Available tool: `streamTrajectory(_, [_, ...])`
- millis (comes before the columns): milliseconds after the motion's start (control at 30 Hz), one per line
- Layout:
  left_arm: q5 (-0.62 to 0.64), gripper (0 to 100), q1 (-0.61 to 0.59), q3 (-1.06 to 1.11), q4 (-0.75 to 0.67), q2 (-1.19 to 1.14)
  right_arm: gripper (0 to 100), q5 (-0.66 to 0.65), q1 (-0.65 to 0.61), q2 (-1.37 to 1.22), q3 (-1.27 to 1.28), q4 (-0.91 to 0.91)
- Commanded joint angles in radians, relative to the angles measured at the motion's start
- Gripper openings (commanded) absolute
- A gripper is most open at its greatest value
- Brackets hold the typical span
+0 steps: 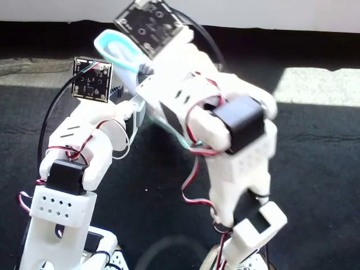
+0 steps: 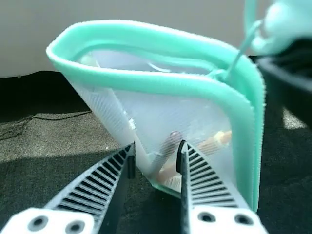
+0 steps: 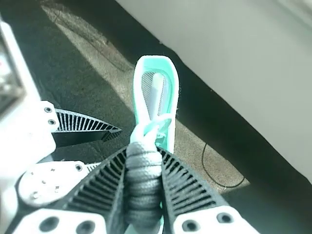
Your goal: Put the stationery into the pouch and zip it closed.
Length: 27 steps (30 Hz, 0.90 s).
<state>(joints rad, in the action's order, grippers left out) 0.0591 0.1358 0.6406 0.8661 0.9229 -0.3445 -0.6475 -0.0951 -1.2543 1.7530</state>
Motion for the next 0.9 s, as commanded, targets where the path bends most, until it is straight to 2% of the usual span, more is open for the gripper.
streamTrajectory(0, [0.005, 16, 0.012, -0.042, -0.005, 0.018, 0.7, 0.011, -0.018, 0.102, -0.005, 0.012])
streamTrajectory(100, [0.005, 16, 0.013, -0.045, -0.017, 0.018, 0.7, 0.008, -0.015, 0.110, 0.027, 0.012])
streamTrajectory(367, [0.005, 16, 0.010, -0.041, -0.048, 0.018, 0.7, 0.005, -0.018, 0.113, 0.334, 0.007])
streamTrajectory(567, [0.005, 16, 0.010, -0.044, -0.037, 0.027, 0.7, 0.005, -0.016, 0.116, 0.352, 0.007])
streamTrajectory(633, [0.002, 16, 0.008, -0.062, 0.023, 0.036, 0.7, 0.005, -0.015, 0.116, 0.352, 0.007])
streamTrajectory(800, [0.002, 17, 0.001, -0.157, 0.315, 0.140, 0.7, 0.005, -0.015, 0.110, 0.352, 0.007])
streamTrajectory(867, [0.005, 17, 0.001, -0.182, 0.388, 0.196, 0.7, 0.005, -0.013, 0.110, 0.352, 0.005])
